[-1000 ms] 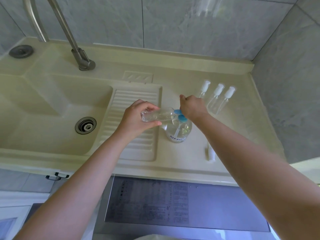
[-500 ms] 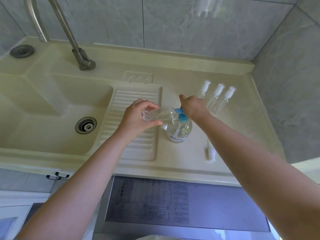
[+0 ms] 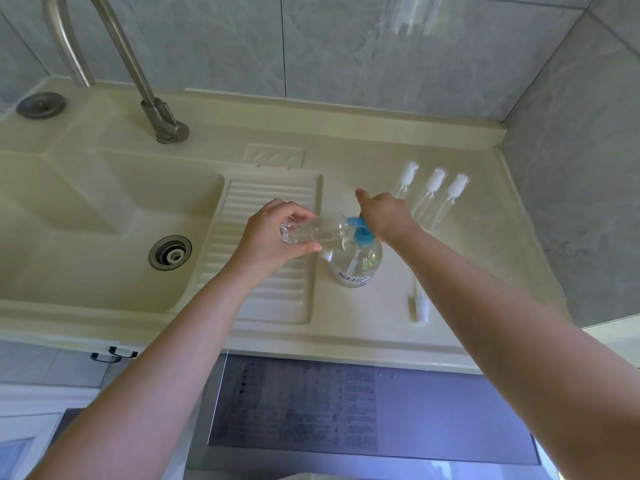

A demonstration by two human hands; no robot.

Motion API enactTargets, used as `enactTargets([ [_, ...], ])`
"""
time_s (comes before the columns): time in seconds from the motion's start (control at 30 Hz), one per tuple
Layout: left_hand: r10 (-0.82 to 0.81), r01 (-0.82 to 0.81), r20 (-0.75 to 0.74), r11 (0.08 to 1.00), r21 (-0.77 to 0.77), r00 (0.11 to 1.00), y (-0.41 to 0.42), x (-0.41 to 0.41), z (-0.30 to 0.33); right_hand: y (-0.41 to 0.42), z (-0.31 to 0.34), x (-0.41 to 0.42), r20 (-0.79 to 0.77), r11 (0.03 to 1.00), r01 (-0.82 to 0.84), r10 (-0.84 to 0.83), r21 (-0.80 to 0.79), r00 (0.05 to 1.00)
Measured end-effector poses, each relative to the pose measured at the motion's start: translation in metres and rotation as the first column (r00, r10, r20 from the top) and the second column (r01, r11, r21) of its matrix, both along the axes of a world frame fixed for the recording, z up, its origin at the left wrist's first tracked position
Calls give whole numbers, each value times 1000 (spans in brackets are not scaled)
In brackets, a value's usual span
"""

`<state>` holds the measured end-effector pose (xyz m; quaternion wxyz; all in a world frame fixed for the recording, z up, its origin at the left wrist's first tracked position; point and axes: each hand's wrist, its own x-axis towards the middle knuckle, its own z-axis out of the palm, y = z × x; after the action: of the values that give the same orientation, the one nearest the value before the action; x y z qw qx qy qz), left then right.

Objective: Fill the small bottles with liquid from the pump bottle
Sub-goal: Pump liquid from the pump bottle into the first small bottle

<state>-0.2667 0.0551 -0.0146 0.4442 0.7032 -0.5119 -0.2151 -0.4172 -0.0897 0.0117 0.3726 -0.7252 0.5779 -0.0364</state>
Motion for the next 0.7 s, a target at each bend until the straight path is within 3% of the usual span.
enactTargets([
  [0.1,0,1,24,1000,-8,1000,0,-1,0,6,-4,4,33,998,57,-56,-33,998],
  [0.17,0,0,39,1000,-12,999,0,-1,-1,9,-5,4,6,997,11,-10,-72,1000],
  [0.37,11,-11,19,1000,-17,1000,-1,-3,-1,1,3,1,20,1000,-15,14,18,1000],
  [0.57,12,-12,16,1000,-19,1000,-1,-3,-3,-2,1,1,-26,1000,-4,4,-5,1000],
  [0.7,14,-13,33,1000,-26,999,-3,-3,-6,4,-6,4,27,998,50,-49,-45,998],
])
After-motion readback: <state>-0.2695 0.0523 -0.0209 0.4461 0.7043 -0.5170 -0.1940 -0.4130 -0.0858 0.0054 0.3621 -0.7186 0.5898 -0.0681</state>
